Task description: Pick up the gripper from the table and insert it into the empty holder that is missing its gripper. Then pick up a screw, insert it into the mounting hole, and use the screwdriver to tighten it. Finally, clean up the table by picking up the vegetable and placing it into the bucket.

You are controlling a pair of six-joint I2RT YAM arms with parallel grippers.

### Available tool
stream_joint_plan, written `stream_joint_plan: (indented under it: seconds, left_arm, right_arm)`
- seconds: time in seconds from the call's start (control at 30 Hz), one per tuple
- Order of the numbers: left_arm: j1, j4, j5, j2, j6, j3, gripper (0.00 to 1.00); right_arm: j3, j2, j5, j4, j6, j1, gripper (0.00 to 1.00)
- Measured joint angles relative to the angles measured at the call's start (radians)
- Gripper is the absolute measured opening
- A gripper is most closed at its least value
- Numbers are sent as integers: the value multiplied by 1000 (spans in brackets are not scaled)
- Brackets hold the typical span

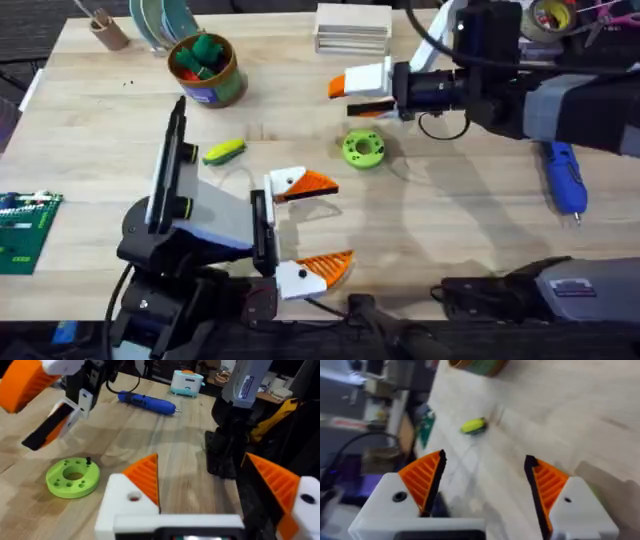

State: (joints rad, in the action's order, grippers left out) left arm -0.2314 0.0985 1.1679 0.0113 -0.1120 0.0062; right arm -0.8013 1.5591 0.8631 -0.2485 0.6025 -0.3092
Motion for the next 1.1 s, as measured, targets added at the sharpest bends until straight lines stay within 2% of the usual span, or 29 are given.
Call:
stream_joint_plan:
  seconds: [0.13,0.33,0.5,0.63,0.77,0.9,1.1]
  left_arm:
    - [0,0,0,0,0,0,992]
    - [0,0,3,0,0,0,994]
    - [0,0,4,0,0,0,993]
    - [0,0,7,0,0,0,993]
    - [0,0,7,0,0,0,993]
    - [0,0,8,0,0,0,993]
    - [0,0,8,0,0,0,993]
  right_arm:
    - [-5,-37,-132,47,-97,5,992]
    - [-38,-160,-343,337,-321,1,993]
    - [-43,-248,-539,516,-504,-34,993]
    - [-43,-289,-675,578,-607,-78,993]
    - [-45,-291,-730,587,-648,-100,994]
    - [-46,-290,-753,661,-655,-101,994]
    - [-46,-281,-739,725,-656,-103,994]
